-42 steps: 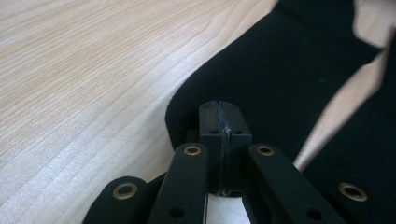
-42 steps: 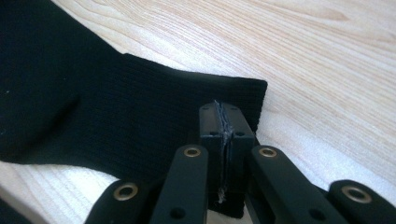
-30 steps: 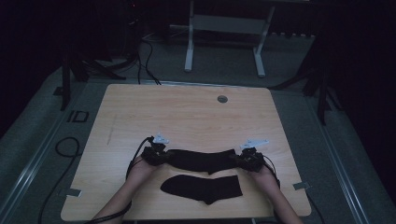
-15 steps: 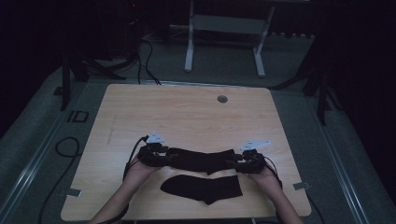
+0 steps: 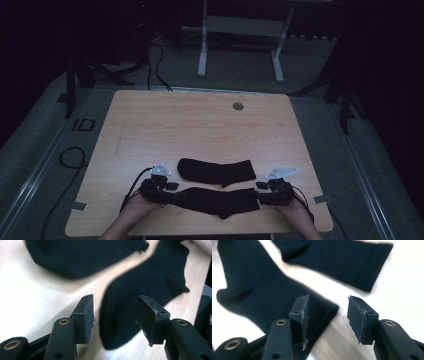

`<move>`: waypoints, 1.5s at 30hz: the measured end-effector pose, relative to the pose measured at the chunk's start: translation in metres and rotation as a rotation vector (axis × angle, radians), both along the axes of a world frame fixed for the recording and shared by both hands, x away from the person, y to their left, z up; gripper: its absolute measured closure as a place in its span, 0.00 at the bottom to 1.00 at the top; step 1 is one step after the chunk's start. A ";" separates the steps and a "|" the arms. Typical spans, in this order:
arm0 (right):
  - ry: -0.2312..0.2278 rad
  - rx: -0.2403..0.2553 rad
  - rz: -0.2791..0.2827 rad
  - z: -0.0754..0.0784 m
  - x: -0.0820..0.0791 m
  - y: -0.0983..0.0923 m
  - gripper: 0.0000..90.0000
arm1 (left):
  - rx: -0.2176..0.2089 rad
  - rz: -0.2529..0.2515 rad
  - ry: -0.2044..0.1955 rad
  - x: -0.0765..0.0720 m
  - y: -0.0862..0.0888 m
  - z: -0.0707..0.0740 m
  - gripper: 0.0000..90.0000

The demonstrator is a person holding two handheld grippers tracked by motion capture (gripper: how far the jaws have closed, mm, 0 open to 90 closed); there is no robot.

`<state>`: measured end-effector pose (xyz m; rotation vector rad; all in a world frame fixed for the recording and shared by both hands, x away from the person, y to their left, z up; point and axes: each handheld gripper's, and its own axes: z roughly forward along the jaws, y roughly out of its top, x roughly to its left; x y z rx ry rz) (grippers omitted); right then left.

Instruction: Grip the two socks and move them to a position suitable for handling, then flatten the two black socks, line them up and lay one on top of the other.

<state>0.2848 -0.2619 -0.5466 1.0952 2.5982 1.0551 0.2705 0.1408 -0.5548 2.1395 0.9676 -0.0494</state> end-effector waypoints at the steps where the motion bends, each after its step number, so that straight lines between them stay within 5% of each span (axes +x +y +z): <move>1: 0.001 -0.008 -0.004 -0.002 -0.003 0.000 0.57 | 0.004 -0.004 0.005 0.000 0.000 -0.002 0.54; 9: -0.029 -0.057 -0.003 -0.007 -0.011 0.006 0.61 | 0.012 -0.003 0.009 0.003 -0.003 -0.006 0.70; 14: -0.058 -0.088 0.008 -0.007 -0.014 0.011 0.70 | 0.020 -0.018 0.010 0.003 -0.004 -0.008 0.86; 15: -0.062 -0.087 0.014 -0.007 -0.015 0.012 0.83 | 0.032 -0.022 -0.002 0.002 -0.005 -0.009 0.91; 25: -0.070 -0.079 0.024 -0.005 -0.018 0.015 0.96 | 0.032 -0.020 -0.023 -0.003 -0.008 -0.004 0.97; 37: -0.135 -0.001 0.035 0.034 -0.014 0.015 0.96 | -0.009 -0.015 -0.105 0.000 0.004 0.043 0.97; 42: -0.193 0.036 0.028 0.062 0.002 0.017 0.96 | -0.004 0.008 -0.156 0.015 0.010 0.071 0.97; 45: -0.217 0.041 0.021 0.071 0.013 0.019 0.96 | -0.015 0.031 -0.151 0.027 0.014 0.078 0.97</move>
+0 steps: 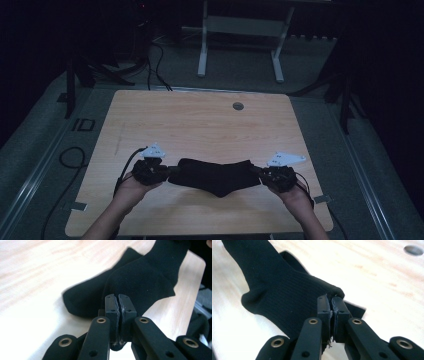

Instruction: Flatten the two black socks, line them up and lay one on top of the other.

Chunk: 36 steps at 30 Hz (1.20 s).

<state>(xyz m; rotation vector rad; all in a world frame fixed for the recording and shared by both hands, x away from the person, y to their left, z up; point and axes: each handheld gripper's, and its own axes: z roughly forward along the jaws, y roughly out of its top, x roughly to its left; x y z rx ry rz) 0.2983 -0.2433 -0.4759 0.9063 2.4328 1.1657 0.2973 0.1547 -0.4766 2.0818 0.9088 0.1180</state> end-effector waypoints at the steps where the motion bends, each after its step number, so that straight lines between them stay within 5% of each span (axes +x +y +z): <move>1: 0.000 0.004 -0.004 0.002 0.004 0.001 0.96 | 0.000 0.000 0.000 0.000 0.000 0.000 0.97; 6: 0.019 0.011 -0.019 0.000 0.021 0.003 0.96 | 0.011 0.020 0.036 0.020 -0.001 -0.005 0.97; 11: 0.059 -0.016 -0.043 -0.015 0.037 0.009 0.96 | 0.048 0.029 0.069 0.036 -0.008 -0.020 0.97; 16: 0.084 -0.034 -0.062 -0.027 0.045 0.007 0.96 | 0.040 0.050 0.116 0.050 -0.007 -0.036 0.97; 25: 0.144 -0.085 -0.093 -0.056 0.062 0.007 0.96 | 0.066 0.056 0.162 0.066 -0.014 -0.056 0.97; 36: 0.160 -0.103 -0.098 -0.069 0.065 0.007 0.95 | 0.098 0.060 0.196 0.067 -0.017 -0.073 0.97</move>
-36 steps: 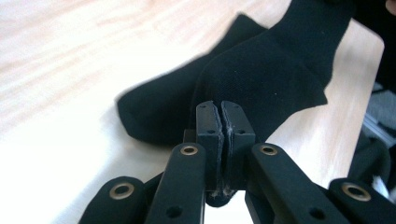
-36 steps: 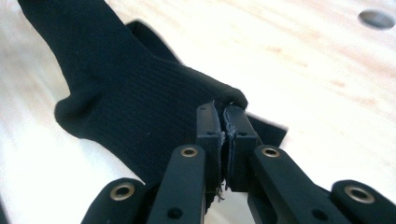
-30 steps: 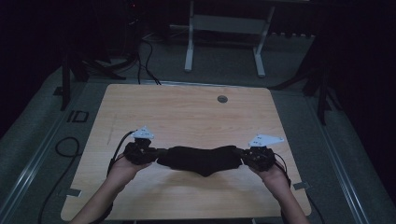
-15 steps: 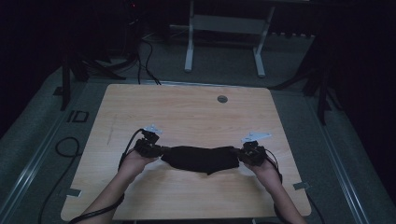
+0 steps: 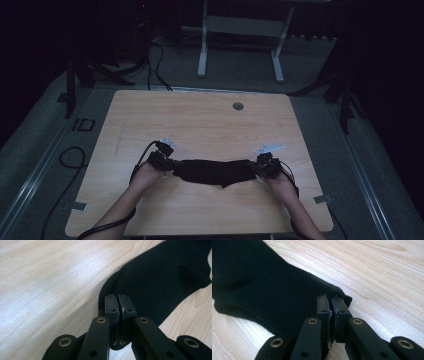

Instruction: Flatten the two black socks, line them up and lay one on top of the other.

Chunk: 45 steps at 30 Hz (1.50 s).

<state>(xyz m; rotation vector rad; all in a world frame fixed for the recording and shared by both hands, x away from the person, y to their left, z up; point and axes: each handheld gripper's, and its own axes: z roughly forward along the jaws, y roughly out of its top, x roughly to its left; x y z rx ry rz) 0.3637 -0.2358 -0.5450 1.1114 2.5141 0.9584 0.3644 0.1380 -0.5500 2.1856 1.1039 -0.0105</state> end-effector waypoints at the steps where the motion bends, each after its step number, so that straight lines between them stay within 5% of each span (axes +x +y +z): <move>1: -0.002 -0.002 -0.001 0.000 0.000 0.000 0.95 | 0.002 0.000 -0.001 0.000 0.000 -0.001 0.97; 12: -0.005 0.008 -0.009 0.002 -0.001 0.000 0.95 | -0.024 0.006 -0.017 -0.005 0.002 0.007 0.97; 20: -0.066 0.029 0.010 0.032 -0.011 -0.004 0.95 | -0.088 -0.002 -0.068 -0.015 0.009 0.037 0.97; 23: -0.086 0.046 0.015 0.042 -0.014 -0.007 0.95 | -0.120 -0.003 -0.056 -0.016 0.012 0.042 0.97; 26: -0.073 0.051 0.011 0.041 -0.013 -0.009 0.95 | -0.125 -0.010 -0.014 -0.013 0.011 0.035 0.97; 33: 0.003 -0.004 -0.008 0.008 -0.004 -0.007 0.95 | -0.084 -0.014 0.051 -0.005 0.003 0.006 0.97; 39: 0.000 -0.008 -0.019 0.000 -0.004 -0.007 0.95 | -0.075 -0.011 0.054 -0.004 0.002 -0.006 0.97; 45: -0.007 -0.005 -0.018 0.000 -0.005 -0.008 0.95 | -0.071 -0.004 0.018 -0.007 0.003 0.001 0.97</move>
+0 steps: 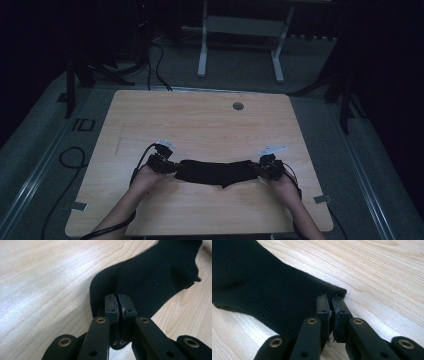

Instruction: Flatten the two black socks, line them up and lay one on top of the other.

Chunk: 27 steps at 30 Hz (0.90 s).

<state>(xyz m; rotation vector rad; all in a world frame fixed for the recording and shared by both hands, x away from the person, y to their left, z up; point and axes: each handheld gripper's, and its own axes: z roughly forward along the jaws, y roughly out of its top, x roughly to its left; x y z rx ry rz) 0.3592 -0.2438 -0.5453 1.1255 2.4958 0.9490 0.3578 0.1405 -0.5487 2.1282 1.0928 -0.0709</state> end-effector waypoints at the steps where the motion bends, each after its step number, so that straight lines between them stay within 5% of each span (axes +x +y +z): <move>1: 0.000 0.000 0.001 0.000 0.000 0.000 0.95 | 0.002 0.007 -0.014 -0.001 0.000 0.003 0.97; 6: 0.001 0.005 0.000 0.000 0.000 0.000 0.95 | 0.014 0.039 -0.051 0.004 0.001 0.009 0.97; 16: 0.004 0.004 0.002 -0.001 0.000 0.000 0.93 | 0.007 0.053 -0.011 0.012 0.000 -0.007 0.92; 19: 0.011 0.004 0.011 0.002 0.000 0.000 0.81 | 0.025 0.055 -0.062 0.008 0.002 0.003 0.73; 23: -0.009 0.022 0.006 0.008 -0.001 -0.004 0.66 | 0.001 0.113 -0.143 -0.002 0.013 0.023 0.72; 25: -0.026 0.035 0.001 0.014 -0.003 -0.006 0.71 | -0.015 0.115 -0.176 -0.008 0.016 0.032 0.79; 27: -0.062 0.045 -0.001 0.022 -0.007 -0.006 0.90 | -0.035 0.093 -0.194 -0.013 0.013 0.035 0.93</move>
